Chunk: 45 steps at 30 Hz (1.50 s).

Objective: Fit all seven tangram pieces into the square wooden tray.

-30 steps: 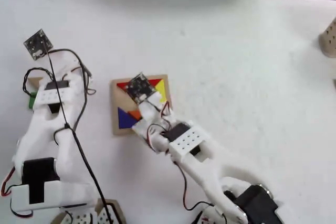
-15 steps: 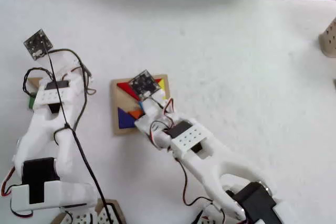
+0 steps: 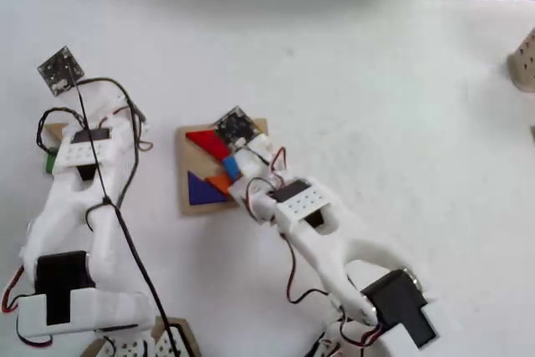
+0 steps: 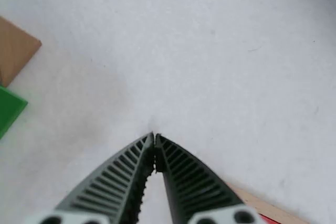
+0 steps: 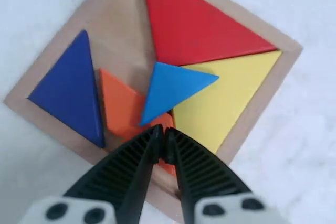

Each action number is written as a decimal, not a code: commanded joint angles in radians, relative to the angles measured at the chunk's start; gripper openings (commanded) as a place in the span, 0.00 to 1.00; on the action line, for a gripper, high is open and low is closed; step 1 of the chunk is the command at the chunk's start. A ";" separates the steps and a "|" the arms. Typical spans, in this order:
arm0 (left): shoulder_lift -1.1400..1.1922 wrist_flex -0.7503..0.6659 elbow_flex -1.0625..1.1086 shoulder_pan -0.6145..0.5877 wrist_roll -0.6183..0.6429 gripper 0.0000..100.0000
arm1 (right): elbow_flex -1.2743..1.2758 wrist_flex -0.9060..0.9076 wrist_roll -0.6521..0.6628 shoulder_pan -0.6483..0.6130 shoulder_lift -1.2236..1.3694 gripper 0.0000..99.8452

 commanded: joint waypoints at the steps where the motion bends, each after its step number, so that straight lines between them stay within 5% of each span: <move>1: -0.002 -0.025 -0.044 0.013 0.000 0.02 | -0.043 -0.013 0.020 0.019 -0.010 0.02; 23: -0.002 -0.026 -0.044 0.015 0.000 0.02 | -0.046 0.065 0.021 -0.024 -0.028 0.02; 45: -0.002 -0.028 -0.044 0.015 0.000 0.02 | -0.064 -0.113 0.018 -0.079 0.045 0.02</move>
